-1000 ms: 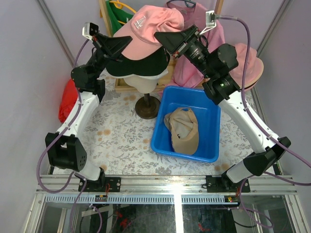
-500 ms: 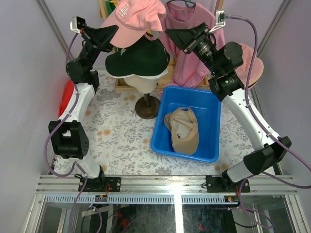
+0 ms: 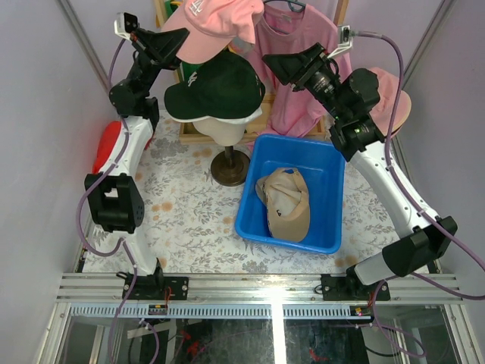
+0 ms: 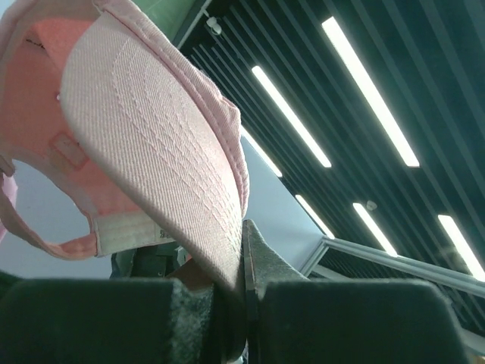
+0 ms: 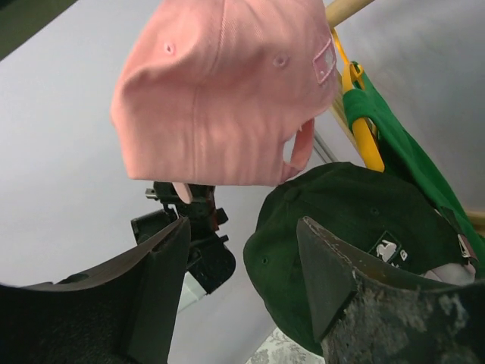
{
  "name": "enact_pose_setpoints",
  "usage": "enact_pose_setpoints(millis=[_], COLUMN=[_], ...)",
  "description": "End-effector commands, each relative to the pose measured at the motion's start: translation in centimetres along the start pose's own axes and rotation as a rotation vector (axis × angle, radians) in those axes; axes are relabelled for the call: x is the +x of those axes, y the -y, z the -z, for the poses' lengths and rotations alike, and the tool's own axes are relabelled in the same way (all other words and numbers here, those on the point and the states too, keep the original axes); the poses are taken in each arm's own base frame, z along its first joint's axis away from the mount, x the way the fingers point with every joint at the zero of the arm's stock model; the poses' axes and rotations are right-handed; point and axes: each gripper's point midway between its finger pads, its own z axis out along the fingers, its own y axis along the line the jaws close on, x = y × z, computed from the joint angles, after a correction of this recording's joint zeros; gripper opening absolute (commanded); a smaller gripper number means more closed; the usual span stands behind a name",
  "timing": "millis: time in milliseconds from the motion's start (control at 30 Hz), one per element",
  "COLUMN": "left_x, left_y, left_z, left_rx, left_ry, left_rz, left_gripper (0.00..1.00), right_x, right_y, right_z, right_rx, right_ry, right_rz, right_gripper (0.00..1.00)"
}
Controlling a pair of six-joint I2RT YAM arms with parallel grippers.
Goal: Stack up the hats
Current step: Stack the hat on the hat.
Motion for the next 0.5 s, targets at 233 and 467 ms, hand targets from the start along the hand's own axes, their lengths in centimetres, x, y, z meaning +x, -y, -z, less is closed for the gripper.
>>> enact_pose_setpoints(millis=[233, 467], left_x=[3.5, 4.7], left_y=[0.7, -0.2], left_z=[-2.4, -2.9], left_rx=[0.062, 0.059], left_ry=[-0.092, -0.105], left_rz=[0.180, 0.199], left_gripper=[0.00, 0.00], right_x=[-1.1, -0.5], right_y=[-1.5, 0.3], right_z=[0.4, -0.7], right_rx=[0.009, 0.128], right_ry=[-0.002, 0.004], right_rz=[0.129, 0.201], right_gripper=[0.68, 0.68])
